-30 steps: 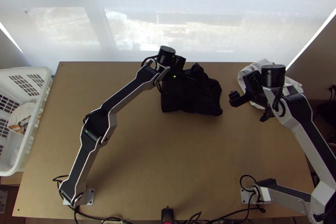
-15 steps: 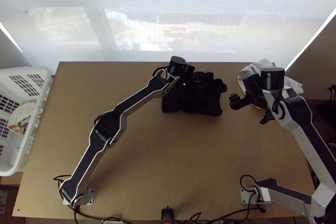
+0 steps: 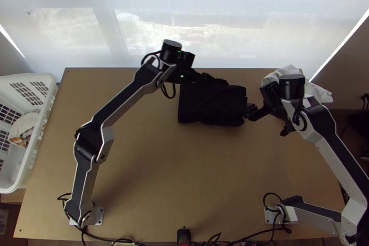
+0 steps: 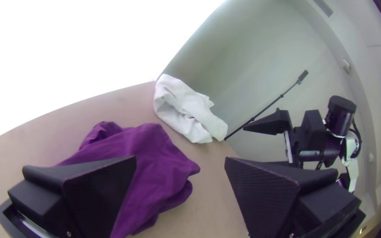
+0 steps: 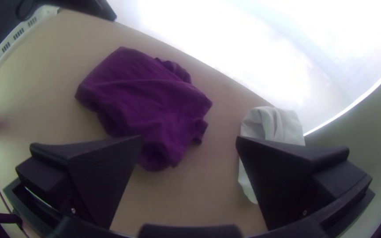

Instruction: Fold the t-shirt

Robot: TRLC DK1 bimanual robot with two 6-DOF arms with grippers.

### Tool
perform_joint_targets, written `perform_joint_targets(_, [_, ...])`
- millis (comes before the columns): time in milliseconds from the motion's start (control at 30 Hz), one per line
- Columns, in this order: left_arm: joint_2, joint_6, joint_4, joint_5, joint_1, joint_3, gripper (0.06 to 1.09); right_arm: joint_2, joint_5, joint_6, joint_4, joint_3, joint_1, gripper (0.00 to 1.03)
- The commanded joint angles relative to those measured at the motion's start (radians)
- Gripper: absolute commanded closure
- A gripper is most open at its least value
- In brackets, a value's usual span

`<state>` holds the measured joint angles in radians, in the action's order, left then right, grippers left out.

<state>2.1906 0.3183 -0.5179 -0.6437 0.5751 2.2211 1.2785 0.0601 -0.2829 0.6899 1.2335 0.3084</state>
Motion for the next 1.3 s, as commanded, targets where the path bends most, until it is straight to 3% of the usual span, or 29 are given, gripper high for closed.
perform_joint_targets(0, [-0.196, -0.197, -0.341, -0.001, -0.135, -0.055, 0.11, 0.119, -0.002, 0.011, -0.086, 0.032, 0.106, 0.05])
perform_joint_targets(233, [-0.377, -0.268, -0.383, 0.038, -0.241, -0.322, 0.11, 0.398, -0.009, 0.053, -0.204, 0.165, 0.205, 0.05])
perform_joint_targets(567, [-0.405, -0.266, -0.376, 0.122, -0.218, -0.396, 0.11, 0.66, -0.039, 0.091, -0.319, 0.185, 0.224, 0.05])
perform_joint_targets(933, [-0.295, -0.28, -0.37, 0.127, -0.193, -0.328, 0.11, 0.722, -0.042, 0.103, -0.383, 0.032, 0.193, 0.05])
perform_joint_targets(1267, [-0.247, -0.309, -0.381, 0.128, -0.19, -0.313, 0.11, 0.706, -0.049, 0.128, -0.391, 0.061, 0.181, 0.05])
